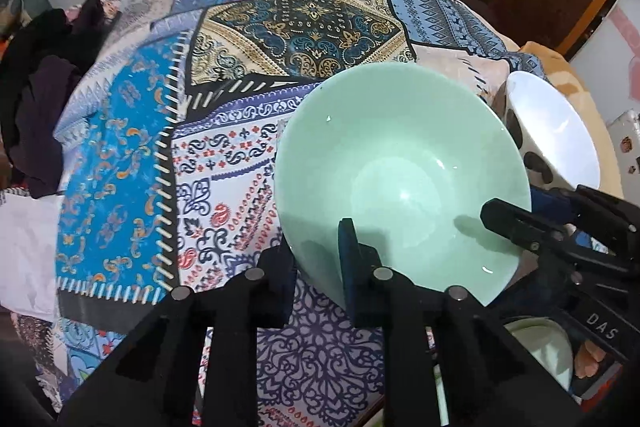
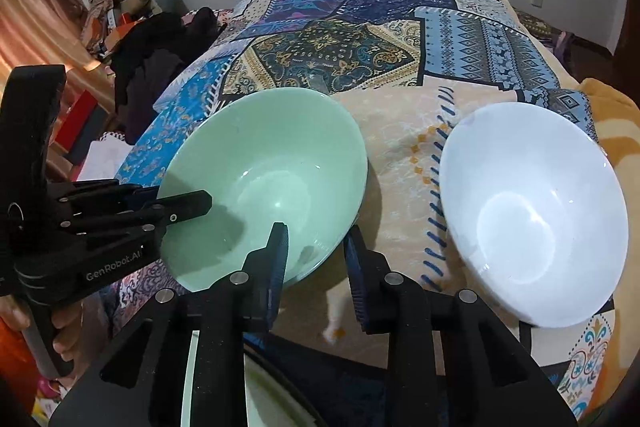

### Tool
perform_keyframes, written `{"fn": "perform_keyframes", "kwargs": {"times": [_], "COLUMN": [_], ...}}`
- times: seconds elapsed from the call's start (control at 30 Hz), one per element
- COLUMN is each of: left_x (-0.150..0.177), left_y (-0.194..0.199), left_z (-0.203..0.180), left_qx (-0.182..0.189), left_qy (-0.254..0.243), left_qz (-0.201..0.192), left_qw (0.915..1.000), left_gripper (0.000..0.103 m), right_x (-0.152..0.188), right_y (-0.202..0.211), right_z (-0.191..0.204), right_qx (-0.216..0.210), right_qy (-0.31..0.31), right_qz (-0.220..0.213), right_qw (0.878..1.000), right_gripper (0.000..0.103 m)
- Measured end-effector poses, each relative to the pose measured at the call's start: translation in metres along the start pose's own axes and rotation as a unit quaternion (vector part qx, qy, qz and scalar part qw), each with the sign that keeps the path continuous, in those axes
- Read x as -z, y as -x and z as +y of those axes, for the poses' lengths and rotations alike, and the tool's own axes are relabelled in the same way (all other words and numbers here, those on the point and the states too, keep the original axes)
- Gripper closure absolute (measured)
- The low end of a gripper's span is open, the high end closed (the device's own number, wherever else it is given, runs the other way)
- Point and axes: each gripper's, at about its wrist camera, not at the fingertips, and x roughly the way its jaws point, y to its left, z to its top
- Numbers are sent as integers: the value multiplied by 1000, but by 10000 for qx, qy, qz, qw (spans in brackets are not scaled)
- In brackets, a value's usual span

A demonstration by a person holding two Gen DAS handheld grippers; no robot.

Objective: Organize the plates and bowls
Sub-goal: 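Lift the light green bowl and carry it toward the pale pink bowl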

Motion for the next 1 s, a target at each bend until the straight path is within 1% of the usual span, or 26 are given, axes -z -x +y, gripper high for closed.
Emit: {"fn": "perform_keyframes", "kwargs": {"times": [0.1, 0.23, 0.43, 0.73, 1.0], "left_x": [5, 14, 22, 40, 63], "left_y": [6, 20, 44, 98, 142], "left_z": [3, 4, 4, 0, 0], "left_qx": [56, 35, 79, 100, 96], "left_qy": [64, 84, 157, 202, 229], "left_qz": [-7, -85, -263, -700, -986], "left_qw": [10000, 9999, 9995, 9973, 9948], "left_gripper": [84, 84, 84, 83, 83], "right_x": [1, 3, 6, 12, 22], "right_y": [3, 10, 31, 73, 101], "right_z": [4, 12, 25, 52, 73], "right_qx": [-14, -5, 39, 100, 96], "right_qy": [32, 88, 168, 349, 508], "right_qz": [-18, -79, -282, -664, -919], "right_qw": [10000, 9999, 9995, 9971, 9944], "right_gripper": [78, 78, 78, 78, 78]}}
